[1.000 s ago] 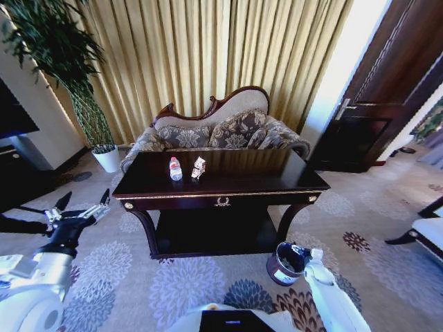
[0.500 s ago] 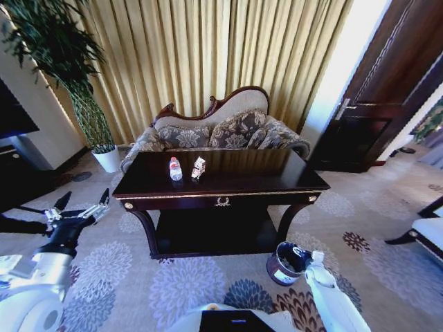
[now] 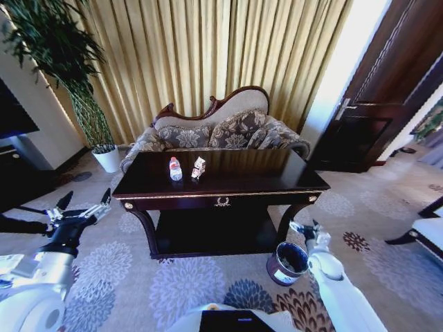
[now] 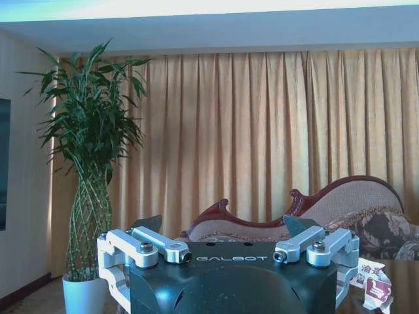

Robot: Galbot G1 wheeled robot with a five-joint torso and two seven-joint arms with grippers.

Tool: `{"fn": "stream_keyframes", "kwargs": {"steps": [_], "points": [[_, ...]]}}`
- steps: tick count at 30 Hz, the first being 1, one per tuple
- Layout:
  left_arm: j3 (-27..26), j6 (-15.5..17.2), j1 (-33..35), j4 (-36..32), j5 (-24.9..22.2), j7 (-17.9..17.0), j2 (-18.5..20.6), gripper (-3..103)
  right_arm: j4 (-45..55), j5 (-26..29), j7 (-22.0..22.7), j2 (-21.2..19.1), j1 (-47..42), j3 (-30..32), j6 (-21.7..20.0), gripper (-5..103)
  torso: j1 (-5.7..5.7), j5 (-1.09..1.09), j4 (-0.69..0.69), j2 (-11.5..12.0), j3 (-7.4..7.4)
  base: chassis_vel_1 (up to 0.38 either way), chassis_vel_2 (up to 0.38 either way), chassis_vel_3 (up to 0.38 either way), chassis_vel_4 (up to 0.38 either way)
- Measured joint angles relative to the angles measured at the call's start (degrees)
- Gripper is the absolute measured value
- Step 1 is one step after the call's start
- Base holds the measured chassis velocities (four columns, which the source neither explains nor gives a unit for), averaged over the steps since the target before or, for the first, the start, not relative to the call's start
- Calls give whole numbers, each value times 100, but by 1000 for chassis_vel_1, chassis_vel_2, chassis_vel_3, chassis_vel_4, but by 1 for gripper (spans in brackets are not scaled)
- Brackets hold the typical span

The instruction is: Move to the front of the table and place the trash on the table into the trash bin.

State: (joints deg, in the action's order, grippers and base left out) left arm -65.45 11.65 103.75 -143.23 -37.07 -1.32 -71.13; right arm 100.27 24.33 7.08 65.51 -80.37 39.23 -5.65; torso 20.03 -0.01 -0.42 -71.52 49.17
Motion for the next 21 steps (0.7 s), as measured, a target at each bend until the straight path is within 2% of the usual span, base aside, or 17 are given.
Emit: {"fn": "stream_keyframes", "kwargs": {"steps": [10, 16, 21], "points": [[15, 1, 16, 0, 1, 2, -37, 100, 2495, 183, -3, 218, -1426, -82, -391, 100, 0, 0, -1, -1, 0, 0, 0, 0, 0], [10, 0, 19, 0, 2, 3, -54, 100, 3628, 205, 61, 381, -1768, -133, -511, 100, 0, -1, 0, -1, 0, 0, 0, 0, 0], [10, -5, 36, 0, 2, 16, -86, 100, 4180, 213, 152, 443, -1781, -144, -642, 100, 0, 0, 0, -1, 0, 0, 0, 0, 0]]}}
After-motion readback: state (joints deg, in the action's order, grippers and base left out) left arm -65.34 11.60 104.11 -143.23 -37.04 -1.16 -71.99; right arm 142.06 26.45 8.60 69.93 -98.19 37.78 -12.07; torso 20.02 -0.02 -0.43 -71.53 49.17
